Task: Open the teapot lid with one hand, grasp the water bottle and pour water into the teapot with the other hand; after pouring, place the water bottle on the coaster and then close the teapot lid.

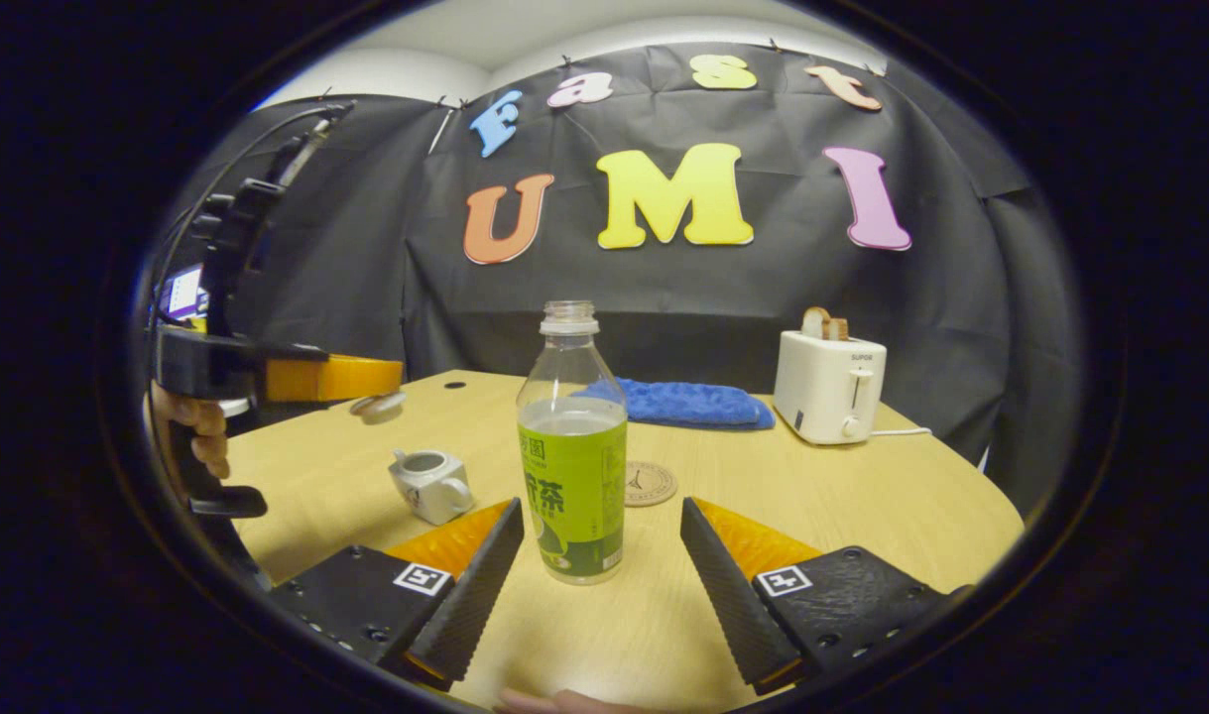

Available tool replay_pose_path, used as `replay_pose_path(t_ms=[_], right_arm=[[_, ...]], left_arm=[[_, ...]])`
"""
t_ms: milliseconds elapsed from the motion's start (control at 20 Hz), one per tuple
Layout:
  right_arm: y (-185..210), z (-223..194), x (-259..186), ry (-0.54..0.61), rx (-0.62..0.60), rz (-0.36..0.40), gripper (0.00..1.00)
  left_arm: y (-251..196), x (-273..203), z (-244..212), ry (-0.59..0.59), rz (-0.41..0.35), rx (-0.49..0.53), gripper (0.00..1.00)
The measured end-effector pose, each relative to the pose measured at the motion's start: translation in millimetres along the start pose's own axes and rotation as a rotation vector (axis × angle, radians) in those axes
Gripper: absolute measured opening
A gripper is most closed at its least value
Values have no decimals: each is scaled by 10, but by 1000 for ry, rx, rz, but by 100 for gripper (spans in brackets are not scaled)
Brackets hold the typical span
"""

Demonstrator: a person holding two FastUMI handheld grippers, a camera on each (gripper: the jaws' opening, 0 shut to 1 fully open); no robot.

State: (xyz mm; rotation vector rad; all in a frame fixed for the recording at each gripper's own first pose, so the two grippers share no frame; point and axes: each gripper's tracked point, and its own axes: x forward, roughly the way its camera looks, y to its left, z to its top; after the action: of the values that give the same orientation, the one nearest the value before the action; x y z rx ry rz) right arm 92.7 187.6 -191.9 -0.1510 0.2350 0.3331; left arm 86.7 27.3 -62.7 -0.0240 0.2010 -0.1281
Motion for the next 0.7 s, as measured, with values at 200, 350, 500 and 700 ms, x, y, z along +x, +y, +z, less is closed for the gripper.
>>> replay_pose_path(t_ms=[200, 350, 500, 700], right_arm=[[127, 47, 199, -2, 17, 11, 95], [157, 89, 346, 10, 24, -16, 96], [182, 123, 450, 0, 14, -47, 87], [232, 149, 422, 26, -22, -68, 74]], left_arm=[[187, -246, -4, -10, 29, 8, 4], [340, -385, -11, -19, 61, 16, 4], [509, -488, -80, -10, 104, 29, 4], [596, -576, -138, -5, 101, -4, 4]])
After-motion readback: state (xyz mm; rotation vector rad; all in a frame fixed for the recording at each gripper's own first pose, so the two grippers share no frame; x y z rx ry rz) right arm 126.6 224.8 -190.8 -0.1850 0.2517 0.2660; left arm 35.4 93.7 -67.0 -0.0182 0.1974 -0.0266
